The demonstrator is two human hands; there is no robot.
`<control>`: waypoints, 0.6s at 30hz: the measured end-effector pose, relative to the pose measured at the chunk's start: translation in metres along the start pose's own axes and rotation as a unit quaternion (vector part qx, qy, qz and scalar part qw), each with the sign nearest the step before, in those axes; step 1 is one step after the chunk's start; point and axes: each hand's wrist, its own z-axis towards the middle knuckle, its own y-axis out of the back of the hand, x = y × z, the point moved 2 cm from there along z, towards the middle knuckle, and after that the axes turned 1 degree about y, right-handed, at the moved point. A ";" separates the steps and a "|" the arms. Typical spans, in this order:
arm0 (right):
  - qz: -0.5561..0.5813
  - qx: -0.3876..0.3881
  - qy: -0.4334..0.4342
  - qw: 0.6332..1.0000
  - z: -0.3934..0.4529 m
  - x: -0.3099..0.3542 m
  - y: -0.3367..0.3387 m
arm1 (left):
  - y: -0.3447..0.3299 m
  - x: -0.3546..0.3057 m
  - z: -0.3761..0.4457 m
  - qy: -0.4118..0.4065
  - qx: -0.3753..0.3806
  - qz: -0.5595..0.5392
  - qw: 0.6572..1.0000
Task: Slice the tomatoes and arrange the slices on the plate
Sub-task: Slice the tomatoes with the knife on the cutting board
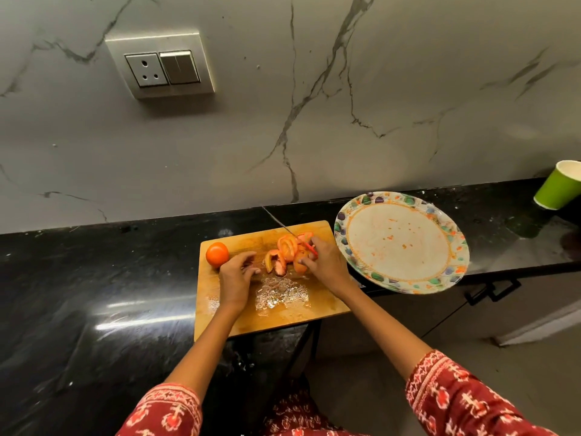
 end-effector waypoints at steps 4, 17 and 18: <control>0.014 0.054 0.009 0.998 -0.003 0.020 -0.019 | 0.016 0.009 -0.006 0.010 -0.019 -0.003 1.000; 0.133 0.133 -0.071 0.980 0.020 0.031 -0.030 | 0.048 0.033 0.034 0.098 -0.022 0.094 0.990; 0.140 0.134 -0.069 0.979 0.021 0.032 -0.030 | 0.047 0.035 0.039 0.116 0.011 0.101 0.988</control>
